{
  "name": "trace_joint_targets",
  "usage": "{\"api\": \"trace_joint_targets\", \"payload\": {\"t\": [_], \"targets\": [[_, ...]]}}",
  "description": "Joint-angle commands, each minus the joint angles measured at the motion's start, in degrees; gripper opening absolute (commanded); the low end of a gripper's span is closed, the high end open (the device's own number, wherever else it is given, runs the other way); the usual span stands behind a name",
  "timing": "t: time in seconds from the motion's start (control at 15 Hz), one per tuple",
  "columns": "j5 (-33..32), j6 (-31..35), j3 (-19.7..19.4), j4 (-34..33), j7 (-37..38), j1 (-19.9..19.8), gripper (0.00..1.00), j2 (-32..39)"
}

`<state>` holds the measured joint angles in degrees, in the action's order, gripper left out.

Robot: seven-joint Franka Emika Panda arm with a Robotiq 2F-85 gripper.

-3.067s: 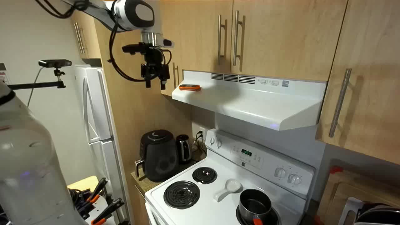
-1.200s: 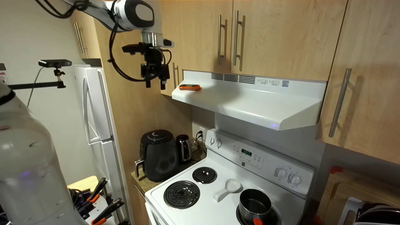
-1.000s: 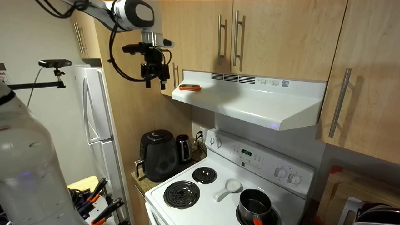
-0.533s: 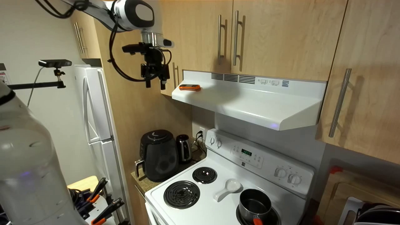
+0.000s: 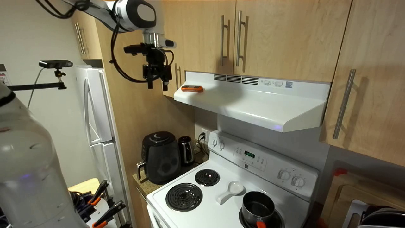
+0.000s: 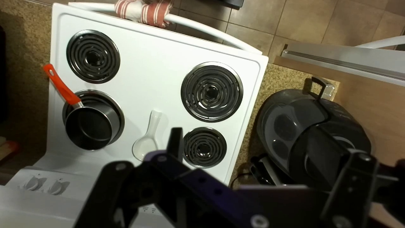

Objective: Open the top left cabinet door

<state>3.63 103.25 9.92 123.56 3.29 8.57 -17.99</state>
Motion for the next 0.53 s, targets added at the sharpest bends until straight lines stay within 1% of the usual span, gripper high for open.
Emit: {"api": "trace_joint_targets", "payload": {"t": [0.0, 0.27, 0.47], "targets": [[0.19, 2.44, 0.43, -1.13, -1.61, 0.92, 1.00, 2.15], [0.11, 7.94, 1.74, -2.71, -2.38, 2.53, 1.00, 6.53], [-0.48, 11.99, 2.33, -5.84, -3.82, 3.31, 1.00, 12.14]]}}
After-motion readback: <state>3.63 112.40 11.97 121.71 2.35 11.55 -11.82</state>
